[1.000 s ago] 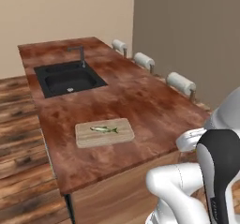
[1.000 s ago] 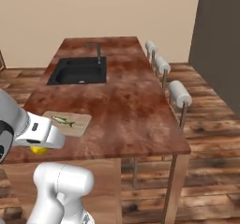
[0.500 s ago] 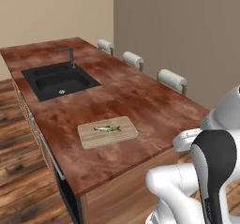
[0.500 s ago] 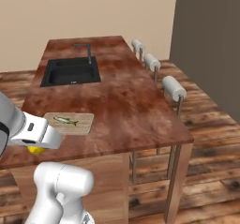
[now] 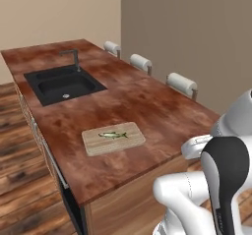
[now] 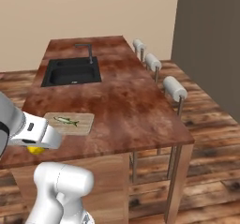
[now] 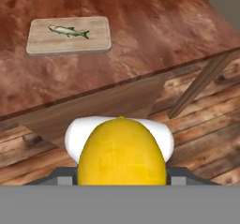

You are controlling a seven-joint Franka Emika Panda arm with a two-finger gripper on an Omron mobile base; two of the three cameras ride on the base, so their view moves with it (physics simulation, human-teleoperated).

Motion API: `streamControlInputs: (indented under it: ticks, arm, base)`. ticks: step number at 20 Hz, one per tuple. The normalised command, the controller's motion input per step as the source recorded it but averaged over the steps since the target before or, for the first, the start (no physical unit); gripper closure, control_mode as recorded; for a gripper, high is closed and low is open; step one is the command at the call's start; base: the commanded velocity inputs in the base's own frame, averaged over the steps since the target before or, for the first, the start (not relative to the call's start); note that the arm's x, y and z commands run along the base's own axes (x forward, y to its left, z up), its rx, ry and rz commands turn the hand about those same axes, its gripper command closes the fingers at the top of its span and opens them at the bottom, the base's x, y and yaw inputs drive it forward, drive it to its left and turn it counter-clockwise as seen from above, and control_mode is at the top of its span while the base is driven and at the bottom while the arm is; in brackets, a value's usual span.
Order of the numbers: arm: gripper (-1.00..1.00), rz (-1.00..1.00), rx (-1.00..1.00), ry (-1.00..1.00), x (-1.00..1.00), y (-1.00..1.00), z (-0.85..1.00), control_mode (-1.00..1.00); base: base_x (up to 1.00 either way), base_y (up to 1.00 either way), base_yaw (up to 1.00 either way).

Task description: Retrieve a lemon from the fridge and place it on the cutting board with the fish.

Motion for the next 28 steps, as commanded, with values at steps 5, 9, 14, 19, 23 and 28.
streamControlInputs:
  ticks: [5, 9, 14, 19, 23, 28]
  arm:
    - [1.00, 0.00, 0.00, 0.00, 0.00, 0.00, 0.00, 1.00]
    - [1.00, 0.00, 0.00, 0.00, 0.00, 0.00, 0.00, 1.00]
    - [1.00, 0.00, 0.00, 0.00, 0.00, 0.00, 0.00, 1.00]
    - [1.00, 0.00, 0.00, 0.00, 0.00, 0.00, 0.00, 1.00]
    - [1.00, 0.03, 0.00, 0.06, 0.29, 0.00, 0.02, -1.00]
    - [1.00, 0.02, -0.03, 0.21, 0.36, -0.06, 0.21, -1.00]
  base:
    - [0.21, 0.58, 0.13]
    - [-0.08, 0.49, 0.13]
    - [-0.04, 0.29, 0.22]
    - [0.08, 0.07, 0.13]
    - [0.07, 0.00, 0.01]
    - [0.00, 0.00, 0.00]
